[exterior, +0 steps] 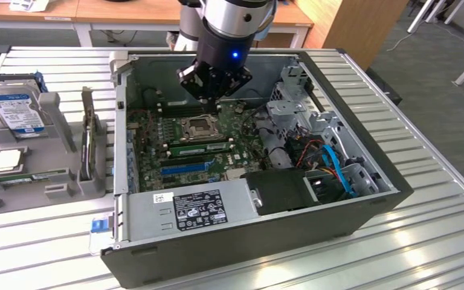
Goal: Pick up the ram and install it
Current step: 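Press down the ram until it locks into place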
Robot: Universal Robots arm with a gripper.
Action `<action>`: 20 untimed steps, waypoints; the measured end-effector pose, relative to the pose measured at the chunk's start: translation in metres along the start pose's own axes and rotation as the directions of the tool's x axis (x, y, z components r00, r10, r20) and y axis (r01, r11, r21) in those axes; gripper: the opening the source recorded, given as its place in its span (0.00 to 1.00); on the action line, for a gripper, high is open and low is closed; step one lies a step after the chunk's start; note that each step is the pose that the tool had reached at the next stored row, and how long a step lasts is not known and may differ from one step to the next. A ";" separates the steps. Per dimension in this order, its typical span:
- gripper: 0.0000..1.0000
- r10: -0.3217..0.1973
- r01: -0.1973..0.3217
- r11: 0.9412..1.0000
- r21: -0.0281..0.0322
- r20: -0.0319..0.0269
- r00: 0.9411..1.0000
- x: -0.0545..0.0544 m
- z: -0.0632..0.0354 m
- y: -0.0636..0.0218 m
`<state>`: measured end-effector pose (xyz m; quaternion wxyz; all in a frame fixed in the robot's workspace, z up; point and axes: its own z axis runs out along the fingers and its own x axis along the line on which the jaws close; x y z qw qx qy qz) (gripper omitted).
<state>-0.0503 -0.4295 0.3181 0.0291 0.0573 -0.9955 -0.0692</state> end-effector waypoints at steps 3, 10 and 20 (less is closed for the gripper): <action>0.10 0.019 -0.019 1.000 -0.001 0.006 1.000 0.000 0.0001 0.0000; 0.10 0.054 -0.054 0.999 -0.002 0.014 0.998 0.000 0.0001 0.0000; 0.10 0.065 -0.066 0.998 0.019 0.018 0.998 0.000 0.0000 -0.0001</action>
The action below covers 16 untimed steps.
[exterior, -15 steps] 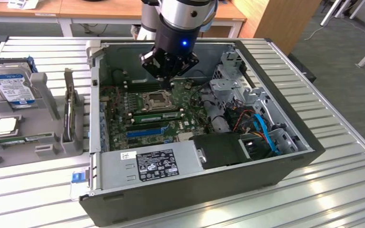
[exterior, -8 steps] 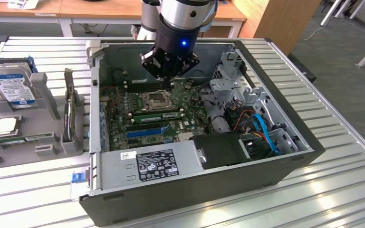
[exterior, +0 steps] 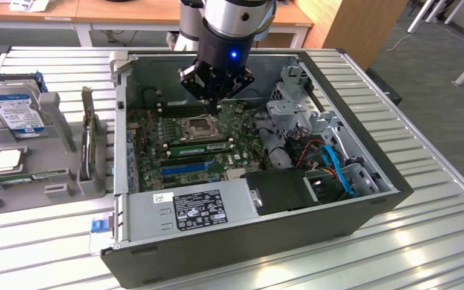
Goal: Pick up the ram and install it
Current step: 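Press down the ram until it locks into place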
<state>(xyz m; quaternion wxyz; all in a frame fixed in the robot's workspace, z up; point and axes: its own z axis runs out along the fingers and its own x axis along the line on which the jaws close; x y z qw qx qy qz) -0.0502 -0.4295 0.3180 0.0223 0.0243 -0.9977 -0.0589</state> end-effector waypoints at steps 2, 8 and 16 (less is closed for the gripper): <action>0.10 0.000 0.000 1.000 0.003 0.002 1.000 0.000 -0.0001 0.0000; 0.10 -0.001 0.001 1.000 0.005 0.008 1.000 0.000 -0.0002 0.0001; 0.10 0.000 0.000 1.000 0.005 0.008 1.000 0.000 -0.0017 0.0003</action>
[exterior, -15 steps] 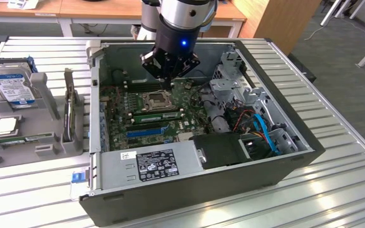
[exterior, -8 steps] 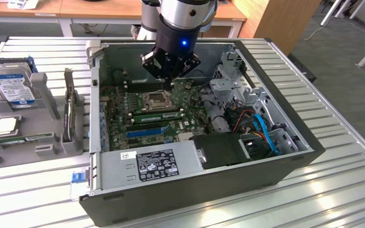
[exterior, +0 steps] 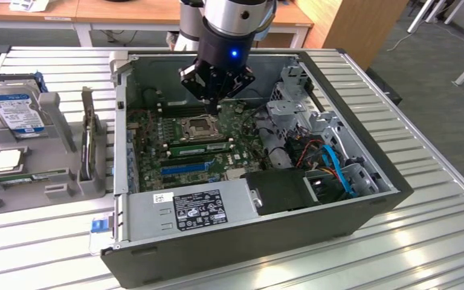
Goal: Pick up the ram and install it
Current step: 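Press down the ram until it locks into place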
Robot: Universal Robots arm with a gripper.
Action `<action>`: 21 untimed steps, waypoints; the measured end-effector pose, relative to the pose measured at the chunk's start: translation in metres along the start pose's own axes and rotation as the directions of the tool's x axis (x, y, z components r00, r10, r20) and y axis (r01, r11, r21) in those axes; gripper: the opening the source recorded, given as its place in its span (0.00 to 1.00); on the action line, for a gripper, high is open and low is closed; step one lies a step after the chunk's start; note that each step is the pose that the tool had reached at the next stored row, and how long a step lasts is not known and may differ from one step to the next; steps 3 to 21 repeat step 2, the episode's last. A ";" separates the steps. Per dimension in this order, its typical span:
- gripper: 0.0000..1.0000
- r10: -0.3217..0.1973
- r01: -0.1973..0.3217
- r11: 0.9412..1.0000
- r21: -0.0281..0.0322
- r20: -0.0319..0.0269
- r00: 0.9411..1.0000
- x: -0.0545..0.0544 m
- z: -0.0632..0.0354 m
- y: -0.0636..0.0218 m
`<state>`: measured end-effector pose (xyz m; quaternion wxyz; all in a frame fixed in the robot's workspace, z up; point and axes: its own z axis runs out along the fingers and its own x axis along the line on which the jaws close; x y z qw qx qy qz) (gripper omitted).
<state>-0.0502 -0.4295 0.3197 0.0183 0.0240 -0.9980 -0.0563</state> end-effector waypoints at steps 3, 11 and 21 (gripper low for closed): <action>0.10 0.000 0.000 1.000 0.000 0.000 1.000 0.000 0.0000 0.0000; 0.10 0.000 0.000 1.000 0.000 0.000 1.000 0.000 0.0000 0.0000; 0.10 0.000 0.000 1.000 0.000 0.000 1.000 0.000 0.0000 0.0000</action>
